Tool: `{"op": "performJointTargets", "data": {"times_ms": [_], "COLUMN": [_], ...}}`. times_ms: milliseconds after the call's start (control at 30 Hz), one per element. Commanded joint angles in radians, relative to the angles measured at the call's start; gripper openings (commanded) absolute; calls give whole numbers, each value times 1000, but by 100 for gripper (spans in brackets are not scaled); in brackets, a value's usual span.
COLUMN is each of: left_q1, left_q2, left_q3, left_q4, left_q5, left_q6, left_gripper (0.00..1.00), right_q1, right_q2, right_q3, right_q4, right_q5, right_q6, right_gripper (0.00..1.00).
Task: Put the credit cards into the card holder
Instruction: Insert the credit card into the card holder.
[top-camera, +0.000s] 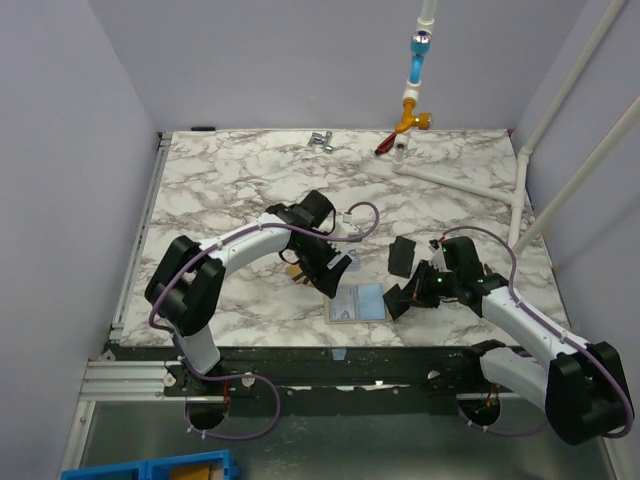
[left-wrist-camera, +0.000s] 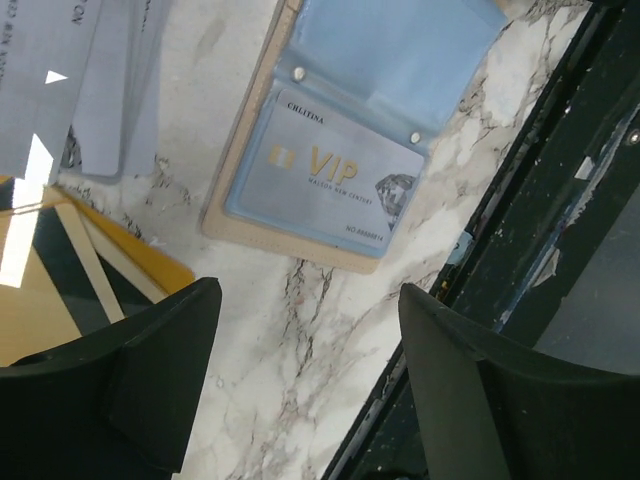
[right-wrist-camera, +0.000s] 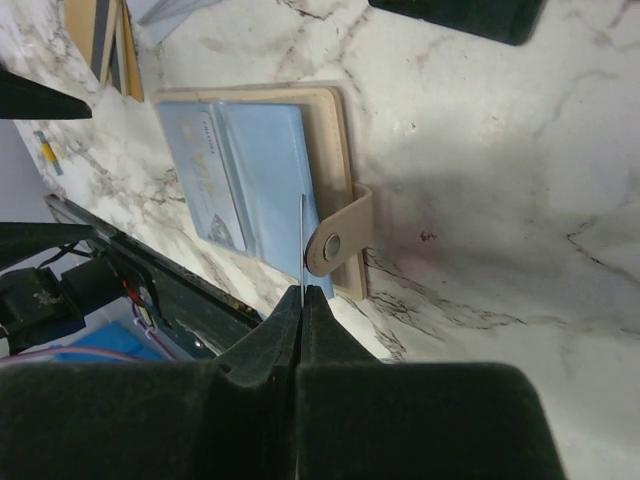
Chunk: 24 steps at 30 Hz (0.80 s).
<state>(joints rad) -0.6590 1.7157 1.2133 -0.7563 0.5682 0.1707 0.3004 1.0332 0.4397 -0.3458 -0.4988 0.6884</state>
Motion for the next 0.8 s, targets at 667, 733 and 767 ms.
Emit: {"op": "performJointTargets", "data": {"times_ms": [667, 733, 767], "left_q1": [-93, -95, -97], "left_q2": [96, 101, 103], "left_q3": [-36, -27, -23], "left_q4": [138, 136, 131], "left_q5": [-229, -234, -238], "left_q6": [26, 26, 26], "left_gripper": [64, 64, 63], "right_q1": [43, 47, 49], "right_q2": [9, 9, 8], "right_q3": [-51, -55, -58], "right_q4": [32, 34, 34], "right_q5": [22, 29, 33], "right_q6": [1, 2, 4], "right_gripper": [1, 1, 1]}}
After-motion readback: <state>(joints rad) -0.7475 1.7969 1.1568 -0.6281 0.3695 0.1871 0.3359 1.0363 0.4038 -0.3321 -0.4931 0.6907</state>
